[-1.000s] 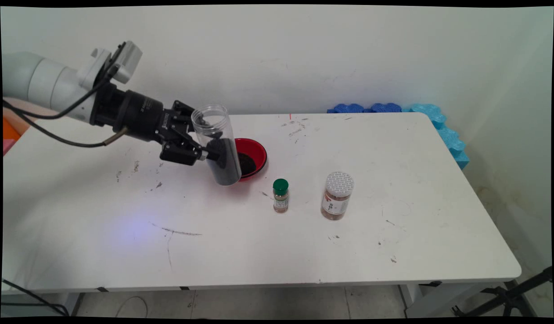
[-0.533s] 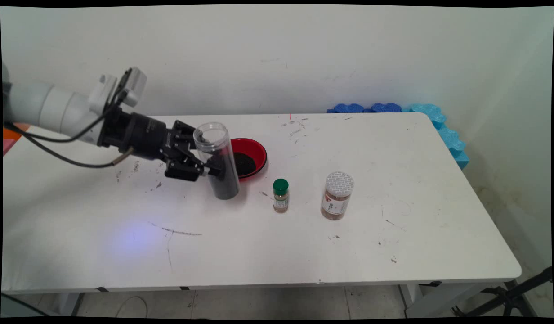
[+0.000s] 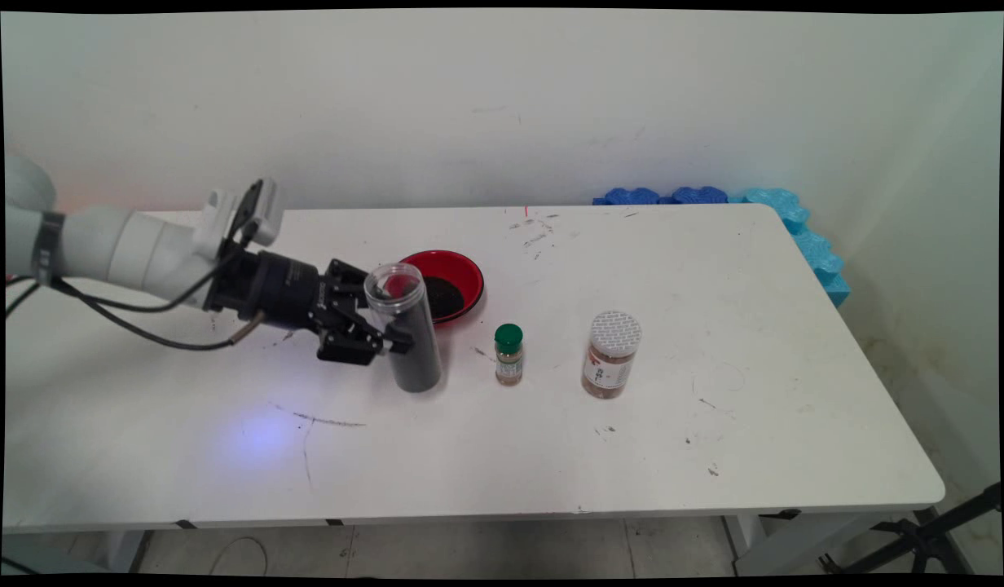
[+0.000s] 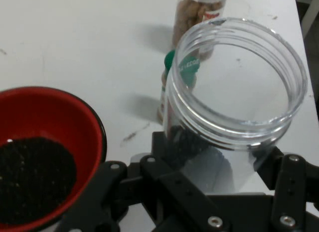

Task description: Place the picked object on the table

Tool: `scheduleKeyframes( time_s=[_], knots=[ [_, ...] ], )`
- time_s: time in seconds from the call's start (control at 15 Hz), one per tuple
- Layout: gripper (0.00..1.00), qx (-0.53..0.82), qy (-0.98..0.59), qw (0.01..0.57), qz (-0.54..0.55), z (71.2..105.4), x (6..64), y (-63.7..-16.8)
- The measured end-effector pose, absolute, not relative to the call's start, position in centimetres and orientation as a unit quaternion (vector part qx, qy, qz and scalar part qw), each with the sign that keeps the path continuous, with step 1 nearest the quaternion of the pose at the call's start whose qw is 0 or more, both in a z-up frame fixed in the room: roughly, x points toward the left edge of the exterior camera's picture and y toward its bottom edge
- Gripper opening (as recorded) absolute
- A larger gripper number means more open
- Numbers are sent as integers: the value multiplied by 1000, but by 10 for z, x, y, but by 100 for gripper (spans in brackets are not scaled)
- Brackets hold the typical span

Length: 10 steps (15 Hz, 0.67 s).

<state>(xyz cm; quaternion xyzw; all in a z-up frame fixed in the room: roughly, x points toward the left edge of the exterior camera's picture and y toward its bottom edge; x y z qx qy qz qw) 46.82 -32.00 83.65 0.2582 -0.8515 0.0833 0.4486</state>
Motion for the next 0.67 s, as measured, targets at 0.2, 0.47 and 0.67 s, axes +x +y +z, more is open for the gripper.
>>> scheduleKeyframes(
  time_s=[0.2,0.47,0.67],
  knots=[
    [0,262,-850,450,81,821,465,-317],
    [0,264,-849,451,79,807,464,-314],
    [0,263,-848,453,79,799,463,-312]
  ],
)
